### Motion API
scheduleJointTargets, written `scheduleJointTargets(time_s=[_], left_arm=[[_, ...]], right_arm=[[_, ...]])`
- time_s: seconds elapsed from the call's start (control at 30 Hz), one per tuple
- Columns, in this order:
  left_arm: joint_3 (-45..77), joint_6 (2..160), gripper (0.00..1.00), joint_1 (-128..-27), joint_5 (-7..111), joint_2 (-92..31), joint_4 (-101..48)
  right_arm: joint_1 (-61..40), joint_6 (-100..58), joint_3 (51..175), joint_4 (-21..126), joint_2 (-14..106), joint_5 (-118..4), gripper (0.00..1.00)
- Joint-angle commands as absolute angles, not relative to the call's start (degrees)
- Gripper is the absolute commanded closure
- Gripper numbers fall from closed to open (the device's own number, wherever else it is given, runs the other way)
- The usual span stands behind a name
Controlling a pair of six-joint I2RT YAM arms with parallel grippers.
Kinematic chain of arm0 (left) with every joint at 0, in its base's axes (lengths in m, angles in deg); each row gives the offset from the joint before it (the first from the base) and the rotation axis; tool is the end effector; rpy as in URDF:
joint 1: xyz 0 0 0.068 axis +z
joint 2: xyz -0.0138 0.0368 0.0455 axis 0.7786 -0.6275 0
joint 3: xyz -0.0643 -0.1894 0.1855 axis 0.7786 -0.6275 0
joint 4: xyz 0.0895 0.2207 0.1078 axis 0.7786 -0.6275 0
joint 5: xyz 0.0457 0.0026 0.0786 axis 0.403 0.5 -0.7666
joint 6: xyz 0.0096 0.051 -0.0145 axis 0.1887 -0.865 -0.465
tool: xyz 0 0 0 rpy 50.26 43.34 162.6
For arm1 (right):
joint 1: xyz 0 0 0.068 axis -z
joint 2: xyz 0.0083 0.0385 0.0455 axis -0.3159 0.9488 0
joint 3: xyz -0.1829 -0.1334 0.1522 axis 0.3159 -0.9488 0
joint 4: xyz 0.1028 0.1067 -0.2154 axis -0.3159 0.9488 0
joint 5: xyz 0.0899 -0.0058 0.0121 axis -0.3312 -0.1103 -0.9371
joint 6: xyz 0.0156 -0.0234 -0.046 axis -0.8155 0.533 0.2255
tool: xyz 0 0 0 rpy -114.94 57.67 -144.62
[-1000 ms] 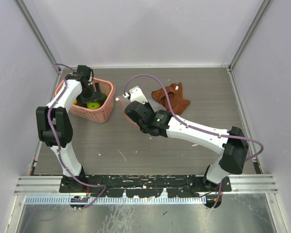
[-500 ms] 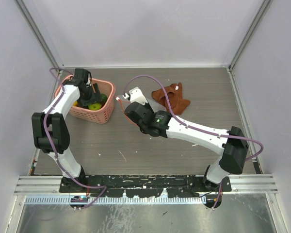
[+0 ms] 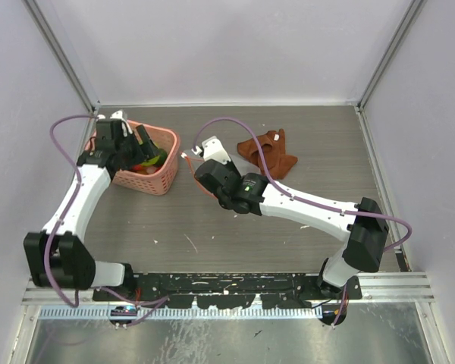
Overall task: Place the food in the zip-top bag and seal the zipper
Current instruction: Pick up the fake fruit from the bin, then place the fake fruit in the zipper food storage bag.
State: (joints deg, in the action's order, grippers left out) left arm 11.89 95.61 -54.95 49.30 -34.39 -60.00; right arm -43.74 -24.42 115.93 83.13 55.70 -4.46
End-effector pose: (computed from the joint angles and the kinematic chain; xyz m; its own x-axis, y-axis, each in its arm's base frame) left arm 0.3014 -0.0237 0.3111 -0.6662 -0.3992 -0.6299 -0.1755 0.9049 -0.3878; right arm 0.1851 0.2962 0.3164 -0.3842 -0.4543 -0.8038 -0.3161 0.8827 -0.3478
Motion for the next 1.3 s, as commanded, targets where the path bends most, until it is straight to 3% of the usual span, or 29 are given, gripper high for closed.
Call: scheduleJointTargets(time_s=[0.0,0.63,1.27], left_arm=[[5.35,98.14,0.59,-56.05,54.29,-24.98,-45.32],[-15.33,97.26,0.68,-69.45,54.82,-4.83,-18.27],[-29.21,85.31,0.67,-86.18,49.44,-4.03,6.98]], right_arm=[[-43.99,-24.60,117.15,80.91,54.03,-3.73,1.00],[-43.82,-26.00,120.96,84.07,56.45,-7.79,1.00],[-40.54,-28.14,122.91,85.16,53.61,-22.37,1.00]])
